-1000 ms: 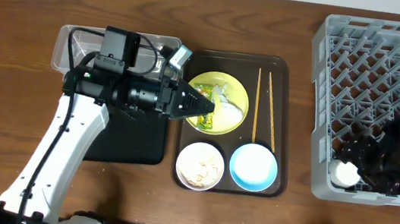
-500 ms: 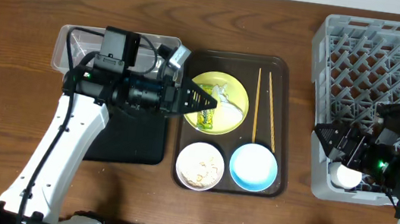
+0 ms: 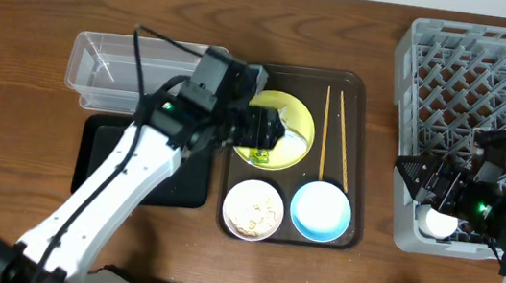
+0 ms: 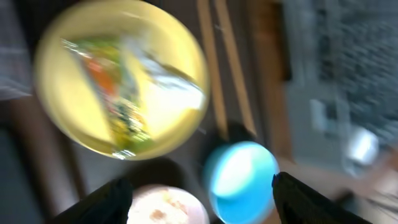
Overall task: Sort waste into correct bins and load items into the dishwasher rack
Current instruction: 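Grasp the snack wrapper with the left gripper, drop it in the clear container, then grasp the white tissue with the left gripper, drop it in the container, then grasp the rim of the pink rice bowl with the left gripper, then carry the pink bowl over the black tray and tip the rice out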
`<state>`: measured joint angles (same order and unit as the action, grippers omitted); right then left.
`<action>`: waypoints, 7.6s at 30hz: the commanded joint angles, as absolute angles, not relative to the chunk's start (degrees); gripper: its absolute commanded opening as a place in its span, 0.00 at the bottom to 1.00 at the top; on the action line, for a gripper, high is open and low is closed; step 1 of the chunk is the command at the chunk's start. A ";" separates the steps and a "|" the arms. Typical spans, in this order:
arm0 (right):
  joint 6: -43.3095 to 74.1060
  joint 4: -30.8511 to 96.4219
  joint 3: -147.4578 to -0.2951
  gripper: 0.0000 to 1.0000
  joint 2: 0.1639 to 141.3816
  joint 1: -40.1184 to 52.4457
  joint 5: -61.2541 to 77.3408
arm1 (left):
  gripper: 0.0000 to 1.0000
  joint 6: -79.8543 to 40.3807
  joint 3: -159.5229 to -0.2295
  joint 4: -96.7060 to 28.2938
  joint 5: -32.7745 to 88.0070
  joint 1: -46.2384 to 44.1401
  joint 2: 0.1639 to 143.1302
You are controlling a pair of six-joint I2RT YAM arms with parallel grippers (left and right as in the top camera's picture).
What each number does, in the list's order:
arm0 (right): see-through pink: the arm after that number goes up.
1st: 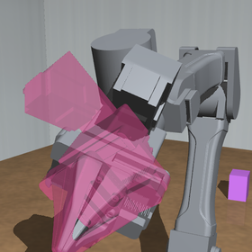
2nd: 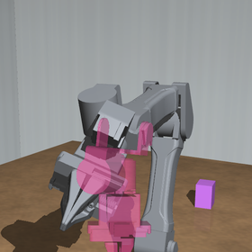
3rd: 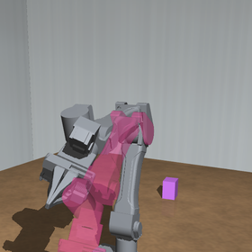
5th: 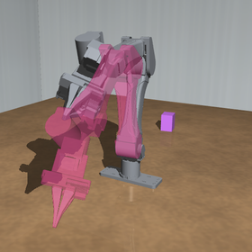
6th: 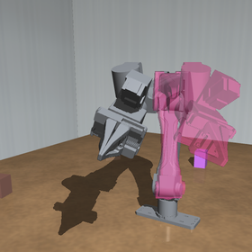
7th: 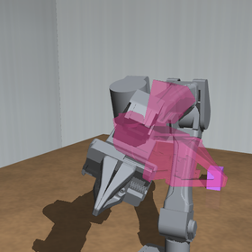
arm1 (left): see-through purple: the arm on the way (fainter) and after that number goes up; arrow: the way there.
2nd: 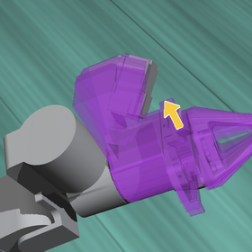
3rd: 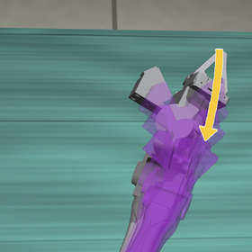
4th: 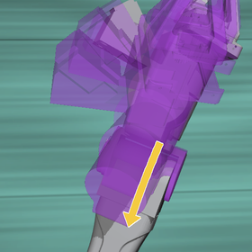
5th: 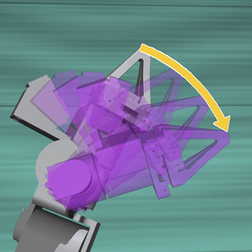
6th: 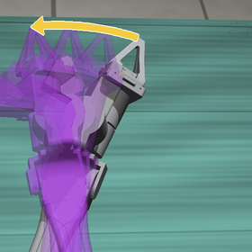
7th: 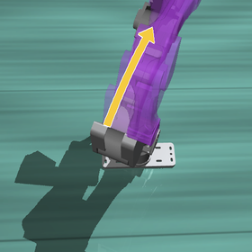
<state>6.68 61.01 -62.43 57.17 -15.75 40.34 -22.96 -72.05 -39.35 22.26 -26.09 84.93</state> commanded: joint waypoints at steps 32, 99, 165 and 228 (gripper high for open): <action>5.67 61.47 -63.00 0.90 56.99 -15.29 41.41 | 0.06 -24.56 -76.55 -32.86 16.45 -25.67 106.69; 5.67 63.07 -62.98 0.91 56.99 -15.29 39.44 | 0.07 -30.20 -83.66 -36.42 10.46 -24.38 98.56; 6.81 63.88 -62.98 0.91 56.99 -15.29 34.52 | 0.38 -40.56 -60.23 -39.97 5.80 -52.82 96.79; 6.79 63.66 -62.98 0.91 56.99 -15.29 34.50 | 0.06 -8.38 -68.20 -53.71 53.15 -9.85 80.93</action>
<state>6.74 63.59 -62.41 57.17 -15.75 34.46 -15.49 -70.83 -53.12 40.73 -13.91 81.43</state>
